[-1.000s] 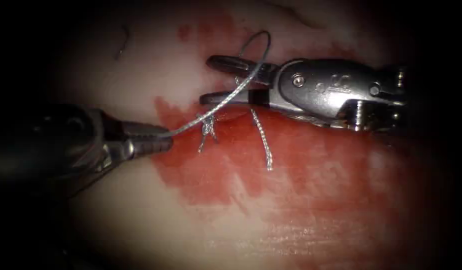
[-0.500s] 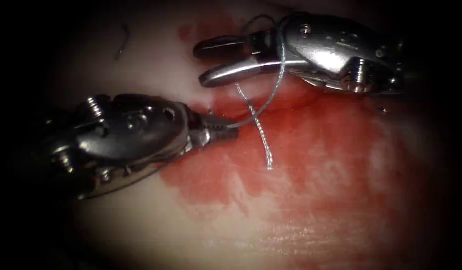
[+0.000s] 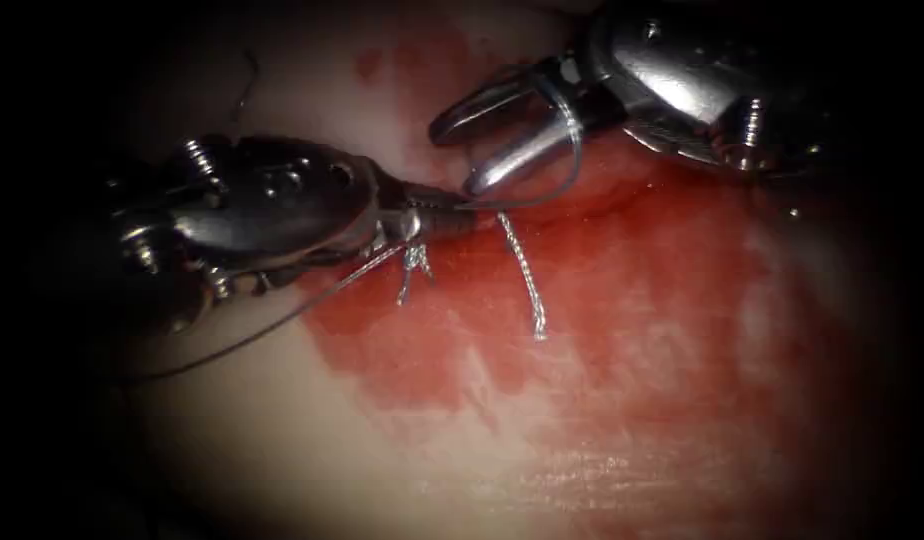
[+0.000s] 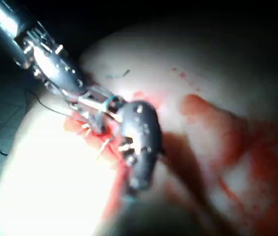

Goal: Wound Closure

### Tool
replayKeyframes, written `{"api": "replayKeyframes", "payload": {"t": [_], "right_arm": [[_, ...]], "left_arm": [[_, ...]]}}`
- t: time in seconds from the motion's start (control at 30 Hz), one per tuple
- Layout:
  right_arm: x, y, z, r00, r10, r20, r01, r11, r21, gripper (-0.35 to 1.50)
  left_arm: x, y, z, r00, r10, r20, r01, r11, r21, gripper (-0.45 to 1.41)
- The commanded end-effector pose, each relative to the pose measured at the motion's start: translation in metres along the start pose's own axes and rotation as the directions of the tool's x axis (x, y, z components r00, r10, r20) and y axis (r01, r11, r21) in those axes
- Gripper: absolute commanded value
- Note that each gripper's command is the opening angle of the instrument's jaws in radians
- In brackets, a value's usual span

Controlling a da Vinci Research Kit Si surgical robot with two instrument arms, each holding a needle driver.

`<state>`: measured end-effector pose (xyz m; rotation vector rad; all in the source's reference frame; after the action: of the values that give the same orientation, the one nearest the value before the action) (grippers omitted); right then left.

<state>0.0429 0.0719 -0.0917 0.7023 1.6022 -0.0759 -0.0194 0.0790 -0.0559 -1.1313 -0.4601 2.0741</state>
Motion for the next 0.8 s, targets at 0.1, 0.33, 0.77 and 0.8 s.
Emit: {"api": "replayKeyframes", "payload": {"t": [0.1, 0.33, 0.77, 0.8], "right_arm": [[-0.0014, 0.0002, 0.0014, 0.997, -0.052, 0.056, 0.047, 0.996, 0.079, 0.04], [-0.0015, -0.0001, 0.0013, 0.977, -0.167, 0.132, 0.13, 0.96, 0.248, 0.04], [-0.0025, -0.0025, 0.0031, 0.91, -0.268, 0.317, 0.096, 0.879, 0.467, 0.31], [-0.0027, -0.0026, 0.0034, 0.902, -0.276, 0.333, 0.089, 0.872, 0.481, 0.32]], "left_arm": [[0.0007, -0.0004, 0.001, 1.0, 0.001, -0.002, -0.001, 1.0, 0.0, -0.35], [0.0006, -0.0012, 0.0006, 1.0, 0.007, -0.002, -0.007, 1.0, -0.01, -0.35], [0.0001, -0.0012, 0.0004, 1.0, 0.009, -0.002, -0.009, 1.0, -0.017, -0.35], [0.0001, -0.0012, 0.0004, 1.0, 0.009, -0.002, -0.009, 1.0, -0.017, -0.35]]}}
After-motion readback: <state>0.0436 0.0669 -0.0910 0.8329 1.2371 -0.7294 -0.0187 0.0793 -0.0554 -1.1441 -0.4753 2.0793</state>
